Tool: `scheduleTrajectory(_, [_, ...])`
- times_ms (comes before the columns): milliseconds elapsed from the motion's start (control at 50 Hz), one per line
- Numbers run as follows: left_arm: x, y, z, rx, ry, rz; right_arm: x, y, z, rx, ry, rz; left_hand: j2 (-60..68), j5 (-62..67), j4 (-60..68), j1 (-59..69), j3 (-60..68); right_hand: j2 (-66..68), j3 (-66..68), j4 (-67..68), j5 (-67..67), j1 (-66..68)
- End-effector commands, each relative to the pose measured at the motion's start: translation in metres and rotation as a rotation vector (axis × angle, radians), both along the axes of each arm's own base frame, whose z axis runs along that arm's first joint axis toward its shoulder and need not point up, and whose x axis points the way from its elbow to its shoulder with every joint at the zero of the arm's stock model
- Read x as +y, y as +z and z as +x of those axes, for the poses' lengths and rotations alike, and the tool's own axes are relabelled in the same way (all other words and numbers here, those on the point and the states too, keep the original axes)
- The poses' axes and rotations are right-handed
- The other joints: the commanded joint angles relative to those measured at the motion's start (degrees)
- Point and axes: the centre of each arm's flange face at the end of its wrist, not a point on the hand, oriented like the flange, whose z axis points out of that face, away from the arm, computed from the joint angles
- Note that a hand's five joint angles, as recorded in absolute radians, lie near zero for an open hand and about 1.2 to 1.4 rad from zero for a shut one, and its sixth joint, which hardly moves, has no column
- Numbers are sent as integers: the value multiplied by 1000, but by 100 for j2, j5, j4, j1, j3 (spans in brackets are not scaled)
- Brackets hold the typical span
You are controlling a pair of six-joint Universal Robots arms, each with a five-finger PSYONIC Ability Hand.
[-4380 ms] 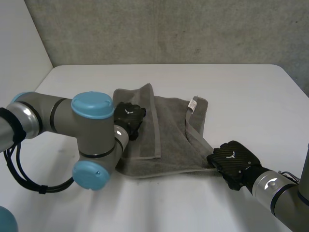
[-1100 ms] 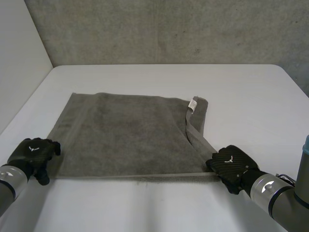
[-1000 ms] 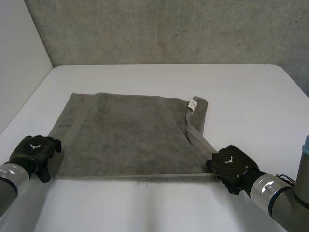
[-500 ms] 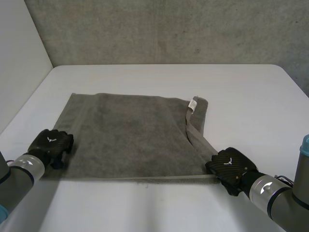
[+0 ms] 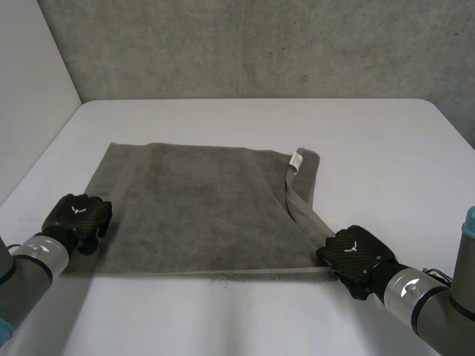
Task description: Fold the towel.
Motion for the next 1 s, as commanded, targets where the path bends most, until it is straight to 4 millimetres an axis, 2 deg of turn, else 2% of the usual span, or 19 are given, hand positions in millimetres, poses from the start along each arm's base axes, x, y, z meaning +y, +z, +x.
scheduleTrajectory(20, [20,-1,1,2,3,35,0,0,0,1,0,2,-641,-627,-641,-638,-649,375,338,335,211,357])
scheduleTrajectory(180, [25,0,5,-1,18,36,0,-1,0,1,0,3,-641,-627,-641,-638,-649,375,338,335,211,357])
scheduleTrajectory(280, [18,-2,14,0,52,33,1,-2,0,2,2,6,-759,-745,-758,-756,-767,375,338,335,211,357])
scheduleTrajectory(320, [12,-6,22,2,83,48,0,-2,0,1,2,5,-1260,-1246,-1260,-1257,-1268,375,338,335,211,357])
scheduleTrajectory(600, [4,-20,24,1,85,67,-1,-3,0,3,1,7,-1566,-1552,-1566,-1563,-1574,375,338,335,211,357])
scheduleTrajectory(1000, [-15,-23,24,-2,82,2,-1,-4,0,4,1,11,-1078,-1064,-1078,-1076,-1087,375,338,335,211,357])
